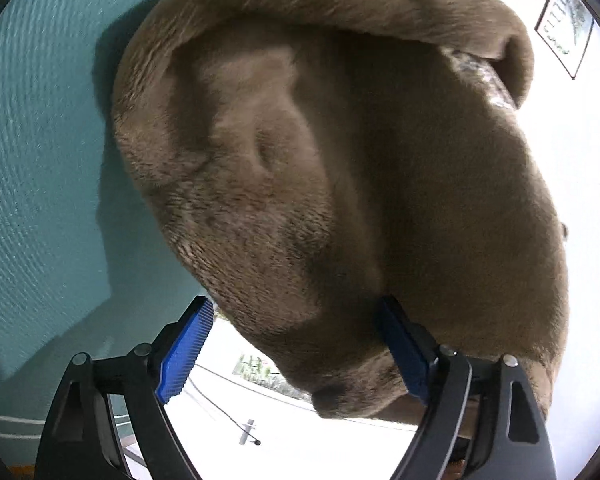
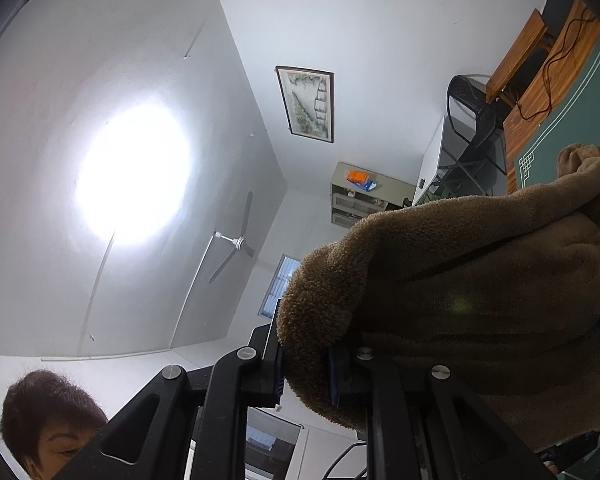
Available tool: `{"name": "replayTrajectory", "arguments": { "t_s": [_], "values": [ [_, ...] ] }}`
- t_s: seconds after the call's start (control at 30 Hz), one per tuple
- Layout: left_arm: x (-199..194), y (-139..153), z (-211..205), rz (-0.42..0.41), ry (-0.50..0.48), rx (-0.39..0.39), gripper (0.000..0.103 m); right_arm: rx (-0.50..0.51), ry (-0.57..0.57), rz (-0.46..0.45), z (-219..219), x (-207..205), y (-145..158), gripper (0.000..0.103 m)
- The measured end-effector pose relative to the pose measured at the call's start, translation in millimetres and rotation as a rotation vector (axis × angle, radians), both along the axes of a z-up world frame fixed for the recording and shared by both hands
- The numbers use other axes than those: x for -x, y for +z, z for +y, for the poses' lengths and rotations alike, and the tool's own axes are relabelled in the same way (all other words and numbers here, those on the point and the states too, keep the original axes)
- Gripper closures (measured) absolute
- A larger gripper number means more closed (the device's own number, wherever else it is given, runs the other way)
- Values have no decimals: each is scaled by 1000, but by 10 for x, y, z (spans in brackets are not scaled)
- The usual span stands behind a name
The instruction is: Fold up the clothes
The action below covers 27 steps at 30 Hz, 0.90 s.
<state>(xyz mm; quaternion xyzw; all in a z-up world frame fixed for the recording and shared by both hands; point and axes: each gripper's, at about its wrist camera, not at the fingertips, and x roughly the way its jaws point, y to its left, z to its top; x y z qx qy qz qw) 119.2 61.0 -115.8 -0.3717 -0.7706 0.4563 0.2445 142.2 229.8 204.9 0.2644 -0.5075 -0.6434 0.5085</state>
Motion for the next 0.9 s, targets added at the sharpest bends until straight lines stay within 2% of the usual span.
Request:
{"name": "replayTrajectory", "arguments": {
  "t_s": [0.2,0.3,0.37,0.43,0.63,0.7,0.77,0.9],
  "values": [
    [175,114,-93,6,26,67,18,-2,-5,-6,64,-71,-8,84],
    [262,171,-140,9,38,101,42,-3,-28,-5,185,-115,-21,84],
    [320,209,-171,12,47,123,72,4,-51,-12,306,-150,-50,84],
    [329,289,-264,27,50,155,85,0,-90,-18,465,-205,-88,84],
    [245,1107,-768,220,139,330,91,-107,-295,-18,1076,-409,-241,84],
    [91,1419,-953,295,182,377,91,-80,-318,-62,1241,-432,-403,84],
    [159,1648,-1056,359,223,404,91,-55,-331,-103,1348,-454,-555,84],
    [381,1915,-1143,411,237,454,91,-47,-327,-146,1440,-481,-774,84]
  ]
}}
